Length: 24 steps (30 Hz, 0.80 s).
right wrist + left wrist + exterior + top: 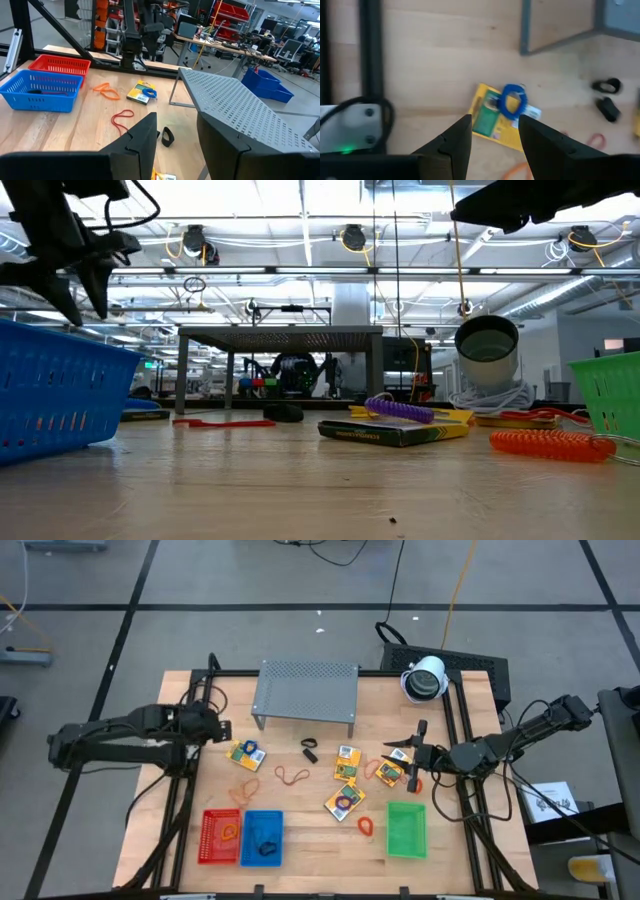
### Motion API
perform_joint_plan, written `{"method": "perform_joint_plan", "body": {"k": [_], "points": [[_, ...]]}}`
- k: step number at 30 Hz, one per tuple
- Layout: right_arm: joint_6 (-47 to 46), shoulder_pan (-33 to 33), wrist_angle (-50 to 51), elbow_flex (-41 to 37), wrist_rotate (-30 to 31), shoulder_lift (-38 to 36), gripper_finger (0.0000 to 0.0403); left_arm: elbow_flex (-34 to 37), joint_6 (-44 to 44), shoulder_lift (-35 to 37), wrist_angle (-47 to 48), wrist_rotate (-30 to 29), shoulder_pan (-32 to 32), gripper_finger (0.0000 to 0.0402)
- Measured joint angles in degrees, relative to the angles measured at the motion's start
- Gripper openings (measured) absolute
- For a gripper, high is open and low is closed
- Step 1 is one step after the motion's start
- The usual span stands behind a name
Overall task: Pick & Place Office Desk Supplies
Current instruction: Put the yellow crayon box into the green bin
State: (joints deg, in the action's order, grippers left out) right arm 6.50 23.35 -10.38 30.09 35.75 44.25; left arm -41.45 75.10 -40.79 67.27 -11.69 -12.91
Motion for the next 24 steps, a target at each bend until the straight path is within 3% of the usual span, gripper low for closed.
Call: {"method": "perform_joint_plan", "body": {"k": [4, 7, 13, 18, 24], "points": [[0.1, 0.0, 0.0, 0.0, 0.0, 0.0, 0.0130, 3.1, -7.0, 0.0, -8.2, 6.5, -5.1, 0.0170], [0.2, 0.0, 0.0, 0.0, 0.0, 0.0, 0.0130, 6.9, -9.3, -0.1, -13.8, 7.2, -9.3, 0.0170], [0.2, 0.0, 0.4, 0.0, 0.0, 0.0, 0.0130, 13.9, -13.2, 0.0, -14.4, 12.3, -18.2, 0.0170], [0.2, 0.0, 0.5, 0.0, 0.0, 0.0, 0.0130, 17.4, -17.6, -0.1, -21.3, 18.4, -23.4, 0.0170], [0.6, 0.0, 0.5, 0.0, 0.1, 0.0, 0.0130, 18.5, -21.5, -0.2, -21.8, 20.4, -28.6, 0.0170]]}}
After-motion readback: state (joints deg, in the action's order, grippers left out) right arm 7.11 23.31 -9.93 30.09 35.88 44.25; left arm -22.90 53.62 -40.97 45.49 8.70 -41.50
